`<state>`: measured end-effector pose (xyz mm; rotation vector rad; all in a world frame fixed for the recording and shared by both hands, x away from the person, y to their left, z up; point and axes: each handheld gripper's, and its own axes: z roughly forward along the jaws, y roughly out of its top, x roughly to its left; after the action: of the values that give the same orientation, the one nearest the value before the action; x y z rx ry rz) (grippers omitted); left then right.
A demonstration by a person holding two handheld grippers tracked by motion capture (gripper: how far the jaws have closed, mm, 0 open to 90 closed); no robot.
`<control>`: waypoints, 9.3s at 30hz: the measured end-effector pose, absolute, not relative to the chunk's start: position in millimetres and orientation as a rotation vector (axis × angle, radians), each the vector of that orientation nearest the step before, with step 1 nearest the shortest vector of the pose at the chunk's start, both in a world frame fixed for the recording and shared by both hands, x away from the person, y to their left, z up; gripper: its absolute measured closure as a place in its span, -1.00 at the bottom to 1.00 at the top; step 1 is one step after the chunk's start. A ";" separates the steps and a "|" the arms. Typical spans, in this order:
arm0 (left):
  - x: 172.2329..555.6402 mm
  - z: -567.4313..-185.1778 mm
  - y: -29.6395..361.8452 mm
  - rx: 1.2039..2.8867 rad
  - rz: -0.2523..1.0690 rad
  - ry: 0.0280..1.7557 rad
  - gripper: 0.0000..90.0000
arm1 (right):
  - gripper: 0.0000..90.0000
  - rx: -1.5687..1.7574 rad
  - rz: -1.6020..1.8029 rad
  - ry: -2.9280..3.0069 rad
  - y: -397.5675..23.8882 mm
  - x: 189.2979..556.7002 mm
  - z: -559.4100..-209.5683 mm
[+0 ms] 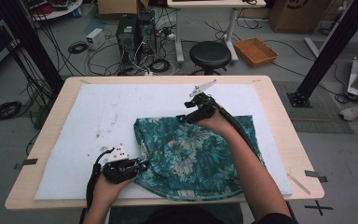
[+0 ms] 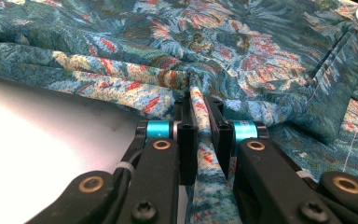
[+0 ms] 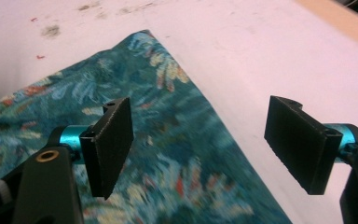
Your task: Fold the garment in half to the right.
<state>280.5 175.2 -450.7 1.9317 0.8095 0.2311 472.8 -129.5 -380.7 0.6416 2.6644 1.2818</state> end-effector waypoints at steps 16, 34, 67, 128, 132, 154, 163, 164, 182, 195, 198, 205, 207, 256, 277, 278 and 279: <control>280.5 -450.6 173.8 1.953 0.246 0.807 0.88 | -0.50 0.614 1.233 2.753 -64.5 487.0 -399.0; 280.8 -450.6 173.8 1.957 0.245 0.803 0.87 | -0.41 0.571 1.105 2.888 12.2 494.1 -427.3; 278.5 -435.2 193.0 1.889 0.271 0.831 0.90 | 0.92 0.367 1.099 2.786 48.7 480.9 -403.0; 310.8 -350.8 49.2 2.013 0.150 0.460 0.90 | 0.93 0.597 1.353 2.559 -122.0 478.0 -325.9; 315.8 -352.8 32.2 2.023 0.129 0.445 0.90 | 0.93 0.620 1.358 2.544 -139.0 477.2 -324.9; 334.3 -381.2 -52.0 2.070 0.051 0.407 0.90 | 0.92 0.830 1.248 2.474 -228.4 473.7 -346.6; 342.2 -403.0 -79.7 2.081 0.005 0.428 0.89 | 0.92 0.912 1.177 2.471 -250.5 474.3 -368.6; 343.3 -404.6 -81.6 2.089 0.006 0.424 0.89 | 0.92 0.917 1.181 2.469 -252.7 474.3 -370.0; 348.3 -400.6 -69.8 2.052 0.142 0.442 -0.07 | 0.10 1.038 1.258 2.322 -277.3 469.6 -366.8; 348.1 -386.8 -35.9 1.945 0.115 0.478 -0.20 | 0.11 0.965 1.222 2.406 -253.3 463.4 -366.5; 348.3 -388.4 -38.2 1.939 0.110 0.471 -0.22 | 0.11 0.978 1.182 2.446 -252.5 463.9 -371.5; 349.1 -390.5 -42.2 1.925 0.087 0.471 -0.26 | 0.11 1.028 1.156 2.467 -261.9 464.9 -386.0; 349.5 -391.7 -44.1 1.919 0.061 0.464 -0.27 | 0.11 1.030 1.168 2.456 -263.8 465.2 -385.7; 361.3 -371.5 -7.3 1.839 0.081 0.542 -0.39 | 0.15 0.905 1.020 2.618 -286.9 402.9 -432.2; 347.7 -403.9 112.9 1.836 0.242 0.788 -0.39 | 0.15 0.808 1.049 2.631 -197.5 450.0 -398.4; 346.4 -405.6 116.0 1.836 0.242 0.791 -0.39 | 0.15 0.821 1.021 2.626 -193.8 454.5 -400.7; 345.2 -407.4 118.4 1.830 0.243 0.791 -0.39 | 0.18 0.842 0.986 2.603 -192.2 459.2 -403.4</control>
<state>345.2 118.4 -407.4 1.8296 0.7914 0.2434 459.2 -192.2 -403.4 0.8417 2.6030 0.9864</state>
